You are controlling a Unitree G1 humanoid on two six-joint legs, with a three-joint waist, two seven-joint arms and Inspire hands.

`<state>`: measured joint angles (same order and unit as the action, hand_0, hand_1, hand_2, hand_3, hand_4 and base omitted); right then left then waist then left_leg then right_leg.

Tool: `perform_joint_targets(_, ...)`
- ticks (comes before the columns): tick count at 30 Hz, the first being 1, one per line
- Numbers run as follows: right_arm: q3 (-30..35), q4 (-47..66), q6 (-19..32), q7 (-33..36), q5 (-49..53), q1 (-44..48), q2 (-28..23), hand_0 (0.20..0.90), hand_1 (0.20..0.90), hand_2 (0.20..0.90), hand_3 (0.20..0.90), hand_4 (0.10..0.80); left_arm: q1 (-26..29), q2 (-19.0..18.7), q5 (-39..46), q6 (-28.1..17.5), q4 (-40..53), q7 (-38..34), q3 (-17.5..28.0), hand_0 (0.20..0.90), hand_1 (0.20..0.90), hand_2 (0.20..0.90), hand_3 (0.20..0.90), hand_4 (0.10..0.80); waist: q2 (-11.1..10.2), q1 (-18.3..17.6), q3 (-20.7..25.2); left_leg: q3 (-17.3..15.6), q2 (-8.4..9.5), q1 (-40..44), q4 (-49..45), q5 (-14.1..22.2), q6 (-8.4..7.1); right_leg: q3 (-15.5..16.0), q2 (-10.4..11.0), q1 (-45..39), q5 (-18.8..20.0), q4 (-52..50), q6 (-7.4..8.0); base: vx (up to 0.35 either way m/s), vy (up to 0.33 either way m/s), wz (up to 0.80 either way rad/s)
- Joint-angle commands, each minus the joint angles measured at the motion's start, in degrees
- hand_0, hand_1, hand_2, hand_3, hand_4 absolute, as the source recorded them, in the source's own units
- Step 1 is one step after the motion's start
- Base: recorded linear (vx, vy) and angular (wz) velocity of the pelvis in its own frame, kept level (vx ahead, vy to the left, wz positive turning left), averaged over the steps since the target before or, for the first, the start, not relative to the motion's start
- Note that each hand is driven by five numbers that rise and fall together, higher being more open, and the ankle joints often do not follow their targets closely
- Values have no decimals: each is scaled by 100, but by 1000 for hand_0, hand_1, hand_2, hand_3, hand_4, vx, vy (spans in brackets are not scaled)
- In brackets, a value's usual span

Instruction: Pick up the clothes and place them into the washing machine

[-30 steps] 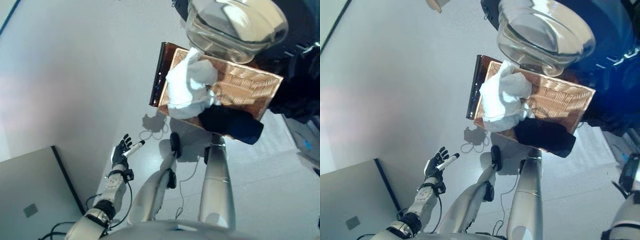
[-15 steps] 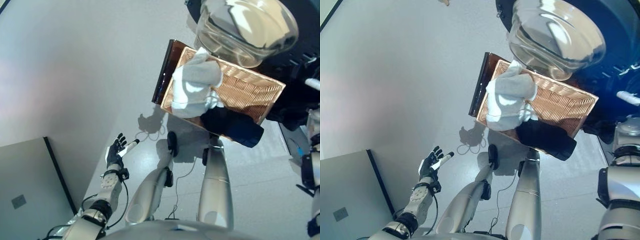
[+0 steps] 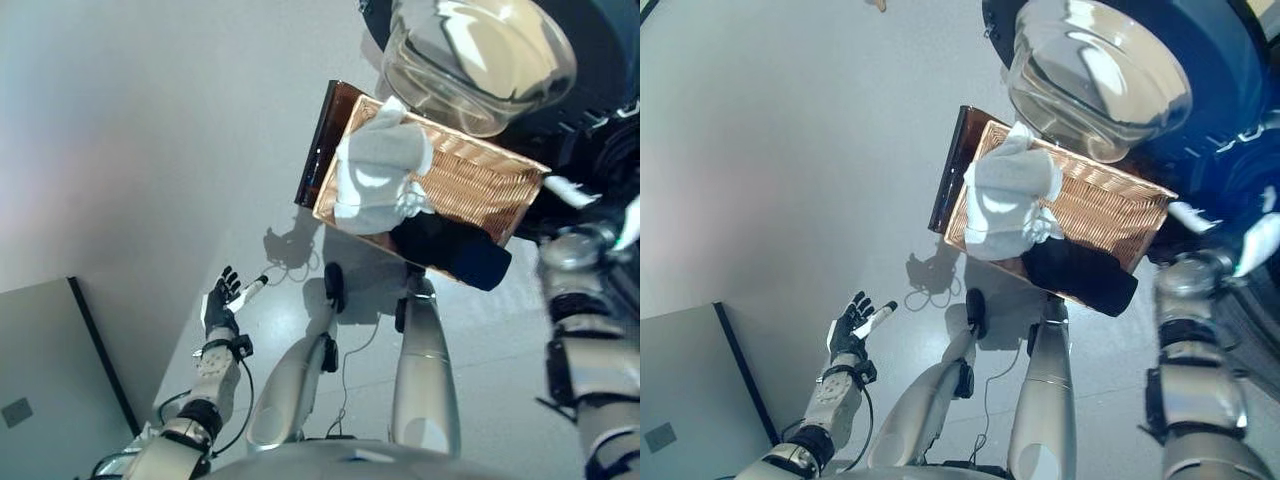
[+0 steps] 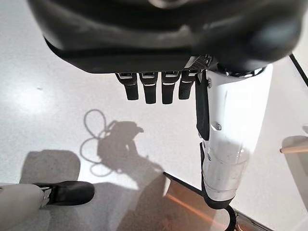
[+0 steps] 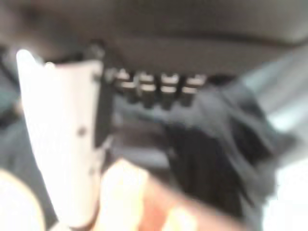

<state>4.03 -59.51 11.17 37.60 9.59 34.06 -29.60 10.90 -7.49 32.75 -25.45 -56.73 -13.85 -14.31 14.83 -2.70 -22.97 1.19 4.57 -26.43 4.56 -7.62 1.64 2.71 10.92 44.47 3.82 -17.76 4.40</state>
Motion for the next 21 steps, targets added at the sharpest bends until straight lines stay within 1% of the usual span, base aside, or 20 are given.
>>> perform_joint_targets(1,-66,323,419,452,56,-254,-93,900,900,900,900,800,-11,-237,-16,-376,-326,-331,101,900,900,900,900,800,-91,4,261,-2,71,-126,44,46,-734,-27,113,-466,403,768,137,20,10,-6)
perform_joint_targets(2,-99,379,480,498,89,-343,93,900,900,900,900,800,2,-220,-14,-398,-331,-372,89,900,900,900,900,800,-85,-3,275,-22,64,-122,44,52,-736,-28,115,-478,410,791,141,12,11,-4)
perform_joint_targets(4,-134,401,558,467,144,-442,285,900,900,900,900,800,3,-197,-38,-419,-344,-406,85,900,900,900,900,800,-72,-13,287,-31,66,-119,44,53,-739,-27,112,-483,421,812,143,15,13,-4)
perform_joint_targets(6,-110,405,591,474,191,-488,364,900,900,900,900,800,3,-190,-43,-420,-358,-416,79,900,900,900,900,800,-72,-15,293,-35,67,-115,44,58,-741,-33,105,-485,427,833,147,0,0,0)
perform_joint_targets(7,-135,440,619,545,195,-569,495,900,900,900,900,800,-6,-181,-57,-440,-351,-451,76,900,900,900,900,800,-62,-27,298,-49,69,-117,44,63,-739,-42,103,-473,438,840,150,3,18,-4)
perform_joint_targets(9,-131,453,636,665,145,-615,587,900,900,900,900,800,-13,-169,-80,-467,-389,-497,57,900,900,900,900,800,-53,-34,296,-60,69,-119,44,67,-735,-52,103,-466,447,848,157,1,25,-6)
perform_joint_targets(12,-15,364,685,839,185,-638,681,900,900,900,900,800,-6,-122,-77,-486,-470,-559,10,900,900,900,900,800,-26,-46,292,-69,71,-121,44,78,-732,-61,112,-452,463,867,166,7,28,-6)
perform_joint_targets(16,-12,174,727,834,354,-589,746,900,900,900,900,800,13,-100,-71,-474,-525,-596,3,900,900,900,900,800,-12,-46,286,-90,58,-102,44,100,-724,-79,91,-451,473,872,164,21,18,-7)
perform_joint_targets(21,89,-434,746,539,767,-553,625,900,900,900,900,800,-21,-98,-187,-354,-743,-616,104,900,900,900,900,800,-71,-21,364,-154,0,52,44,178,-673,-106,15,-565,464,913,153,53,-2,-10)
